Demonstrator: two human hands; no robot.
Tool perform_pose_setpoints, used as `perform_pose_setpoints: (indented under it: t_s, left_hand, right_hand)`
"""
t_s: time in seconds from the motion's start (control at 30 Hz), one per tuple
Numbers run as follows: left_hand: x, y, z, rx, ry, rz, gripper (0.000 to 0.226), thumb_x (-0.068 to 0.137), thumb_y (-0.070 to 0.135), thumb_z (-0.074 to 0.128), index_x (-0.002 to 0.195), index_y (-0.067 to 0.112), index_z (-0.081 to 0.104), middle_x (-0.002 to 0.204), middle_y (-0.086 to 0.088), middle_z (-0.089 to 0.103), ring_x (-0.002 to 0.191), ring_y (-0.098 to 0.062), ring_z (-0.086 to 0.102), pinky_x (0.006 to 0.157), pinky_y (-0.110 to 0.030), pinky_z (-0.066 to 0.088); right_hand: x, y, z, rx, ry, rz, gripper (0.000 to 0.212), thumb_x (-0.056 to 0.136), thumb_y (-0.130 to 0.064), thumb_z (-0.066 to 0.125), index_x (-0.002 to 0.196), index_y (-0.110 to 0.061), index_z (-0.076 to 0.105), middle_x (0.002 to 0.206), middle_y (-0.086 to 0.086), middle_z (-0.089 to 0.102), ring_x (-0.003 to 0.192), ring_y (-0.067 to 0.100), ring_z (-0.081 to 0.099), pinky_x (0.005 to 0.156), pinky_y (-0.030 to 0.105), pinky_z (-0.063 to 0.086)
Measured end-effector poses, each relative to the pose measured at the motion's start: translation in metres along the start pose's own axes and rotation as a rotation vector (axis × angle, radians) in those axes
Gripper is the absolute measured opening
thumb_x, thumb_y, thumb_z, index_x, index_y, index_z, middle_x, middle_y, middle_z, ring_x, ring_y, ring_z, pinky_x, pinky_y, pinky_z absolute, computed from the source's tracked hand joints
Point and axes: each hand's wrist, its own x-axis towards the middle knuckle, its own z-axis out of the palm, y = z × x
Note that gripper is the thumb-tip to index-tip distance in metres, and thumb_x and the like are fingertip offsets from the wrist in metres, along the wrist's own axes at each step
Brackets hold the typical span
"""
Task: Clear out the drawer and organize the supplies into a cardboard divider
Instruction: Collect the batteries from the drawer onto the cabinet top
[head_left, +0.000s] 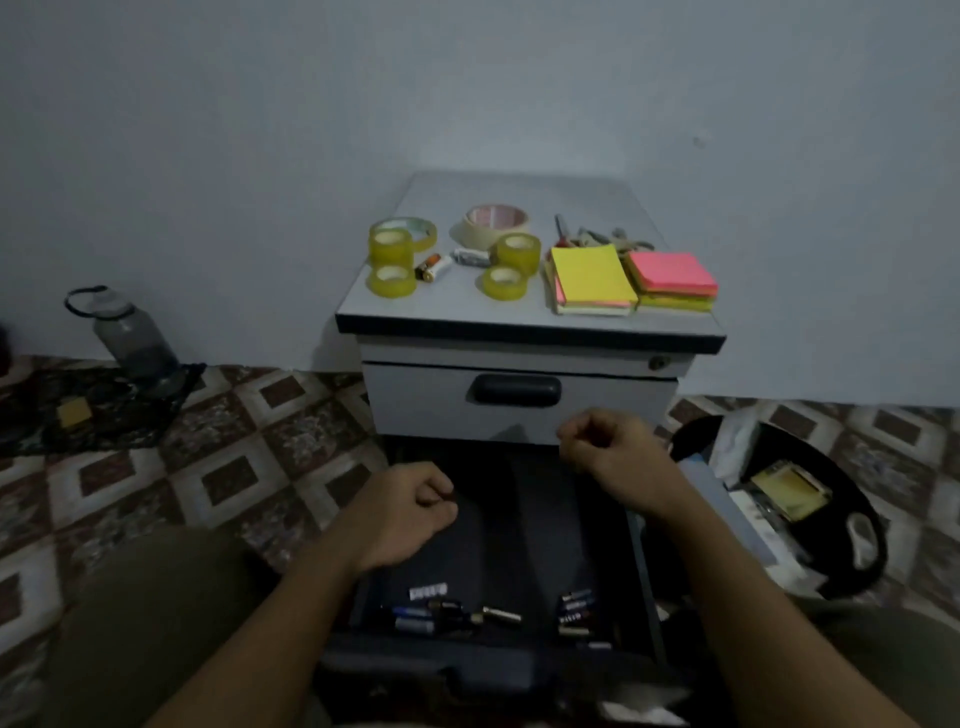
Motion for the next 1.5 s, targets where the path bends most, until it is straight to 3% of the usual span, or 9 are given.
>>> perform_pose_setpoints:
  t_s: [0.17, 0.33, 0.47, 0.57, 0.8, 1.1, 1.23, 1.37, 1.5]
  left_hand:
    - [0.010, -0.032, 0.049, 0.132, -0.251, -0.069, 0.052, 0.088, 0.031, 0.072, 0.137, 0.028, 0.053, 0.128, 0.003, 0.057, 0.102, -0.010, 0.058, 0.079, -0.017, 0.045]
    - [0.018, -0.071, 0.084, 0.255, -0.372, -0.171, 0.074, 0.081, 0.009, 0.076, 0.146, 0.026, 0.044, 0.146, -0.002, 0.046, 0.125, -0.018, 0.052, 0.102, -0.027, 0.047]
    - [0.027, -0.086, 0.097, 0.351, -0.343, -0.134, 0.068, 0.080, 0.016, 0.075, 0.142, 0.026, 0.046, 0.141, -0.001, 0.045, 0.128, -0.022, 0.045, 0.110, -0.028, 0.036]
    - [0.033, -0.092, 0.100, 0.375, -0.315, -0.139, 0.063, 0.079, 0.016, 0.076, 0.135, 0.025, 0.050, 0.135, -0.001, 0.044, 0.125, -0.023, 0.045, 0.108, -0.030, 0.037]
    - [0.039, -0.100, 0.105, 0.300, -0.252, -0.172, 0.039, 0.080, 0.000, 0.070, 0.105, 0.024, 0.053, 0.115, -0.003, 0.056, 0.093, -0.019, 0.060, 0.069, -0.027, 0.052]
    - [0.042, -0.096, 0.110, 0.235, -0.165, -0.164, 0.026, 0.085, 0.006, 0.064, 0.095, 0.028, 0.053, 0.088, 0.000, 0.062, 0.063, -0.020, 0.070, 0.053, -0.031, 0.059]
    - [0.045, -0.095, 0.109, 0.248, -0.110, -0.125, 0.024, 0.087, 0.016, 0.065, 0.092, 0.034, 0.048, 0.083, 0.002, 0.063, 0.066, -0.015, 0.066, 0.053, -0.025, 0.050]
    - [0.048, -0.095, 0.108, 0.241, -0.086, -0.104, 0.022, 0.086, 0.017, 0.065, 0.096, 0.030, 0.052, 0.088, 0.003, 0.064, 0.079, -0.017, 0.063, 0.072, -0.036, 0.057]
    - [0.049, -0.094, 0.109, 0.217, -0.055, -0.106, 0.025, 0.084, 0.015, 0.066, 0.097, 0.030, 0.052, 0.083, 0.007, 0.063, 0.077, -0.016, 0.063, 0.071, -0.033, 0.055]
  right_hand:
    - [-0.027, 0.084, 0.042, -0.211, -0.235, 0.231, 0.024, 0.080, -0.017, 0.073, 0.103, -0.022, 0.066, 0.097, 0.000, 0.071, 0.090, 0.016, 0.066, 0.085, 0.033, 0.054]
    - [-0.039, 0.113, 0.063, -0.441, -0.382, 0.281, 0.049, 0.081, -0.018, 0.073, 0.127, -0.018, 0.056, 0.120, 0.004, 0.065, 0.108, 0.017, 0.061, 0.086, 0.021, 0.044]
    - [-0.036, 0.131, 0.070, -0.691, -0.476, 0.296, 0.069, 0.088, -0.021, 0.063, 0.149, -0.019, 0.029, 0.144, 0.016, 0.043, 0.135, 0.033, 0.041, 0.114, 0.036, 0.031]
    - [-0.032, 0.137, 0.075, -0.820, -0.524, 0.289, 0.073, 0.093, -0.018, 0.056, 0.154, -0.018, 0.016, 0.155, 0.015, 0.026, 0.142, 0.035, 0.028, 0.118, 0.037, 0.023]
    - [-0.034, 0.153, 0.081, -0.635, -0.422, 0.262, 0.056, 0.087, -0.012, 0.062, 0.140, -0.011, 0.045, 0.142, 0.015, 0.046, 0.129, 0.031, 0.048, 0.105, 0.023, 0.038]
    - [-0.029, 0.162, 0.089, -0.518, -0.285, 0.269, 0.032, 0.087, -0.008, 0.057, 0.119, -0.009, 0.058, 0.120, 0.016, 0.063, 0.112, 0.032, 0.061, 0.088, 0.027, 0.046]
    - [-0.025, 0.165, 0.091, -0.473, -0.206, 0.273, 0.016, 0.089, -0.013, 0.058, 0.105, -0.012, 0.056, 0.110, 0.013, 0.064, 0.098, 0.028, 0.064, 0.073, 0.024, 0.043]
    - [-0.023, 0.165, 0.093, -0.490, -0.192, 0.241, 0.030, 0.091, -0.015, 0.056, 0.121, -0.013, 0.054, 0.121, 0.013, 0.058, 0.107, 0.028, 0.061, 0.088, 0.033, 0.052]
    - [-0.020, 0.163, 0.095, -0.530, -0.183, 0.237, 0.029, 0.094, -0.018, 0.052, 0.122, -0.013, 0.055, 0.119, 0.014, 0.062, 0.106, 0.031, 0.062, 0.088, 0.035, 0.052]
